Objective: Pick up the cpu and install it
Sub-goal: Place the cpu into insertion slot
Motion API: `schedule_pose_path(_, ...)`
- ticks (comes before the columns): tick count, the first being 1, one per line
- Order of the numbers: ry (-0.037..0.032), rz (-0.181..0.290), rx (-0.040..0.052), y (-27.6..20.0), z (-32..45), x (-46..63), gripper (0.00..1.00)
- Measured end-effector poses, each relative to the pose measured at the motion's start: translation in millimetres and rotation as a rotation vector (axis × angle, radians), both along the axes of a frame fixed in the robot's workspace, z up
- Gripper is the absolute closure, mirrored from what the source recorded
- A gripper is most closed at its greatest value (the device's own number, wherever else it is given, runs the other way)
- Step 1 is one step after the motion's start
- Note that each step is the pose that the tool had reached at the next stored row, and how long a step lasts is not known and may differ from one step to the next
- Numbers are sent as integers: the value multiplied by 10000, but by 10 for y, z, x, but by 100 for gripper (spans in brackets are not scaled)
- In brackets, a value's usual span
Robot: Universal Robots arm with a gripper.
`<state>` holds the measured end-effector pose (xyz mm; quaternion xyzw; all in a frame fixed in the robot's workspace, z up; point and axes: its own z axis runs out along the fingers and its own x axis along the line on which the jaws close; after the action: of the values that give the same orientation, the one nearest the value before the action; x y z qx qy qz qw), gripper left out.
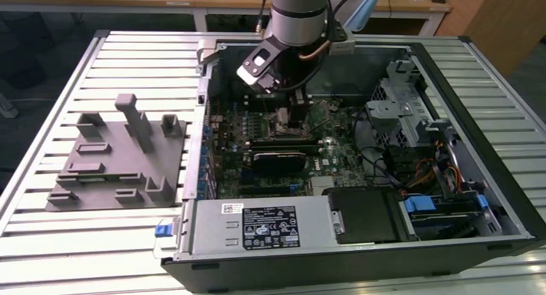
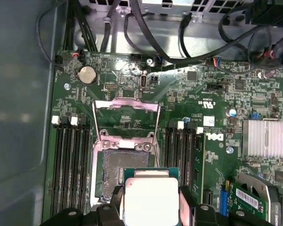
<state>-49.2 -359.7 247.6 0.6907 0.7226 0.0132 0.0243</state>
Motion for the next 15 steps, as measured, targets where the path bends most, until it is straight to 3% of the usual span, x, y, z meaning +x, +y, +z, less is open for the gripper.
schedule_pose_path(11, -22, -31, -36, 1, -38, -3, 46)
schedule_pose_path(15, -22, -110, -36, 21, -63, -3, 46)
